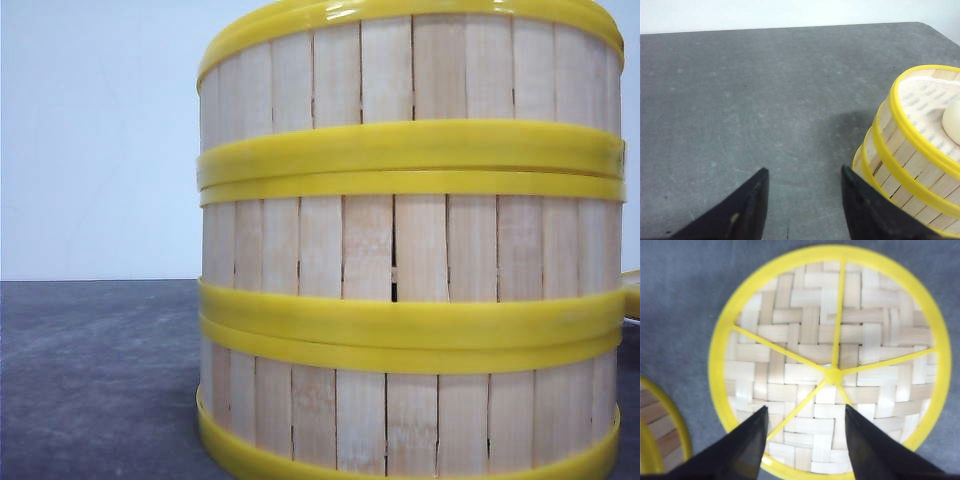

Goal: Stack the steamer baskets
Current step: 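Grasp the woven bamboo lid at its yellow center hub with the right gripper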

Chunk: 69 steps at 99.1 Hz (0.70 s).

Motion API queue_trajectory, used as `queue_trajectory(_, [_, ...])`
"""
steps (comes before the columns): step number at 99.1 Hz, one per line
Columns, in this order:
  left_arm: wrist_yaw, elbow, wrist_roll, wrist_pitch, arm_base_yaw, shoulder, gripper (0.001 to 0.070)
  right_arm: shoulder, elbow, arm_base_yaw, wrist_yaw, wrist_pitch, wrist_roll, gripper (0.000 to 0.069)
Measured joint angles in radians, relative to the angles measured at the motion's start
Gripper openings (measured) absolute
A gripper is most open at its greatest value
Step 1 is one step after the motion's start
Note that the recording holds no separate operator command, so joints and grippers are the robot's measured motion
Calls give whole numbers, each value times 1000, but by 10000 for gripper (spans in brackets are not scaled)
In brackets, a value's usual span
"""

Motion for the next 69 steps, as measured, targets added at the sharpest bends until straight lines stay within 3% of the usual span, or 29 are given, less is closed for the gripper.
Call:
queue_trajectory(27, [0, 0, 0, 0, 0, 0, 268, 115, 0, -21, 3, -1, -9, 275])
queue_trajectory(69, [0, 0, 0, -3, 0, 0, 268, 167, 0, -51, 26, 31, -9, 236])
